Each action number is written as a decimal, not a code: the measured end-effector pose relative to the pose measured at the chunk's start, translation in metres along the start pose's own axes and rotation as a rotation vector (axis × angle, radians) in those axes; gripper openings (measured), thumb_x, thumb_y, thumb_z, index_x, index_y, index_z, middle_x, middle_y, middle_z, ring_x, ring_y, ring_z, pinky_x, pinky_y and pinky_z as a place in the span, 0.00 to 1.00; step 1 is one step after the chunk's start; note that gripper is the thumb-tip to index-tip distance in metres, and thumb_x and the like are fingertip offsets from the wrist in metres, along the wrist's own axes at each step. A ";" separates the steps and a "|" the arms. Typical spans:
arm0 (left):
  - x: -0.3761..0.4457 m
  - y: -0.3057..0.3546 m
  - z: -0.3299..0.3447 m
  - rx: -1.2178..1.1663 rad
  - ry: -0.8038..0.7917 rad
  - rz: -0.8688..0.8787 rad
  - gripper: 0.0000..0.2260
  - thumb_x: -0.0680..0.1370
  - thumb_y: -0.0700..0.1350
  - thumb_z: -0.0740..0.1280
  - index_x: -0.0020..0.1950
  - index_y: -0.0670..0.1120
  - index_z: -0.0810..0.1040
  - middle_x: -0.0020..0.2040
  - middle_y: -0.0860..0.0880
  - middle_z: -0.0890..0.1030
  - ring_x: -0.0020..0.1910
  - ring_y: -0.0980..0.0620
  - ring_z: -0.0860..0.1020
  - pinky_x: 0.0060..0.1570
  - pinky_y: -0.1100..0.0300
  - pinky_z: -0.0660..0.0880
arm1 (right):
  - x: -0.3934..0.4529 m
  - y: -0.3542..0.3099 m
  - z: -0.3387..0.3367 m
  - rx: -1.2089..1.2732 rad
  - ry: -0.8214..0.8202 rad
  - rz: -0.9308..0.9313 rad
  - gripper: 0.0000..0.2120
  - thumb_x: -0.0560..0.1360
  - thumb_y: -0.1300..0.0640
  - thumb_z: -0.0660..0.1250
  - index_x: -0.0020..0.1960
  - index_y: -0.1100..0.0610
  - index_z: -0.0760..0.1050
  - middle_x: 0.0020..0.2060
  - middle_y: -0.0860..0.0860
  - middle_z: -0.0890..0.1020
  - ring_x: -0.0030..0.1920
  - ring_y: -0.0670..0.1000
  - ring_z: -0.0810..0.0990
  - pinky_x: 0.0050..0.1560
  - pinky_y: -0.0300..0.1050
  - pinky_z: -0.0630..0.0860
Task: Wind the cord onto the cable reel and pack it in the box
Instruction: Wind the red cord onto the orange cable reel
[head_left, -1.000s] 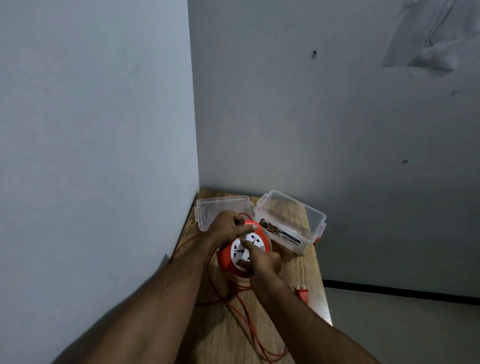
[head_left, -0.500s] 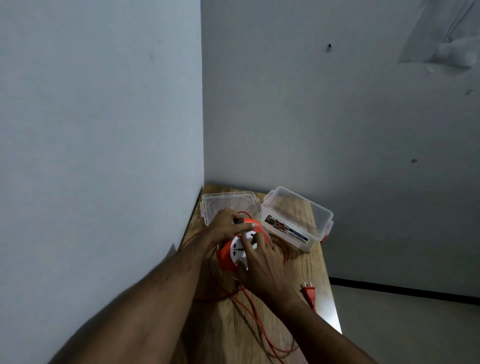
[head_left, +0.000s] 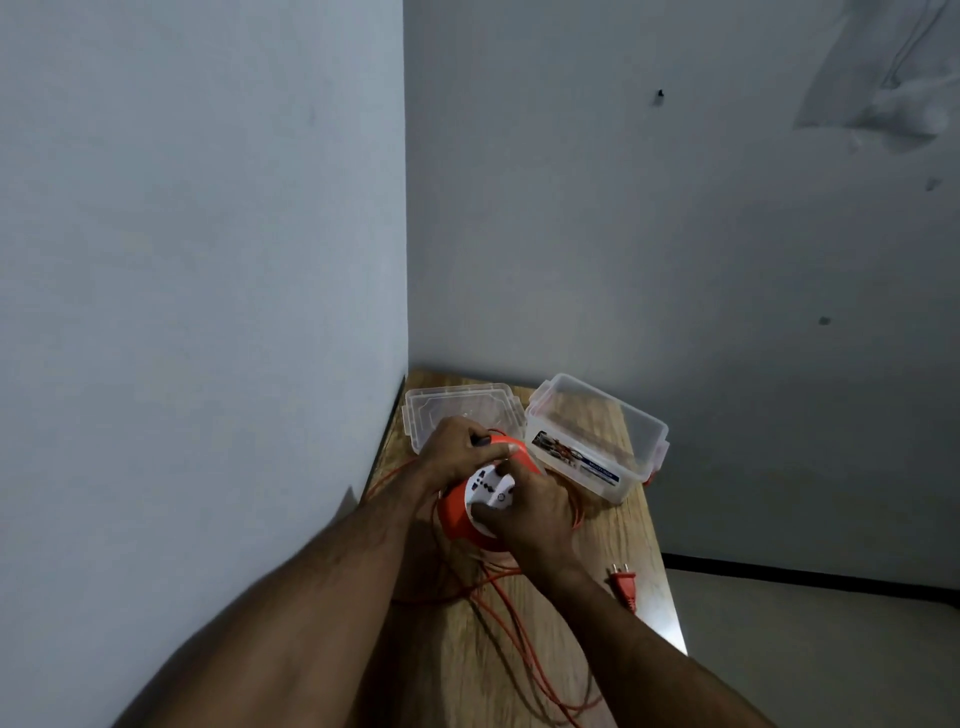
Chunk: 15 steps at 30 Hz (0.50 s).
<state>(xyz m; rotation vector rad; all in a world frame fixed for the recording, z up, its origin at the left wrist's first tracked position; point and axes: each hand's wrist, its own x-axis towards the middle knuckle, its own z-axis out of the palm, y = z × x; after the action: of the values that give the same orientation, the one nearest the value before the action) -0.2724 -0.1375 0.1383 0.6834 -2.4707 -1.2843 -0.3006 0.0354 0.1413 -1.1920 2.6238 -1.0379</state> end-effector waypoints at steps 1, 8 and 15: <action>0.000 0.002 0.000 -0.001 0.006 0.012 0.17 0.74 0.58 0.76 0.38 0.45 0.86 0.33 0.47 0.84 0.34 0.49 0.83 0.40 0.54 0.80 | -0.001 -0.001 0.003 0.049 0.053 0.033 0.25 0.66 0.45 0.79 0.60 0.46 0.75 0.52 0.42 0.81 0.51 0.43 0.79 0.46 0.31 0.72; -0.001 0.002 0.001 0.063 -0.006 0.043 0.16 0.73 0.60 0.75 0.34 0.49 0.83 0.30 0.52 0.82 0.30 0.55 0.81 0.36 0.56 0.79 | 0.002 -0.003 0.020 0.249 0.199 0.281 0.27 0.64 0.43 0.81 0.56 0.53 0.77 0.47 0.45 0.81 0.49 0.46 0.80 0.47 0.38 0.75; -0.001 0.003 0.005 0.127 0.047 0.041 0.19 0.73 0.63 0.75 0.46 0.47 0.88 0.40 0.50 0.87 0.37 0.56 0.83 0.41 0.59 0.81 | 0.017 0.000 0.035 0.692 0.175 0.825 0.31 0.60 0.40 0.83 0.52 0.58 0.77 0.51 0.56 0.84 0.53 0.59 0.84 0.50 0.58 0.84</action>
<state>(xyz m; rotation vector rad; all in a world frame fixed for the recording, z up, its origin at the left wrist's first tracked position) -0.2747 -0.1322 0.1384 0.6807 -2.5309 -1.0908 -0.3007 0.0049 0.1177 0.1226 2.1428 -1.6237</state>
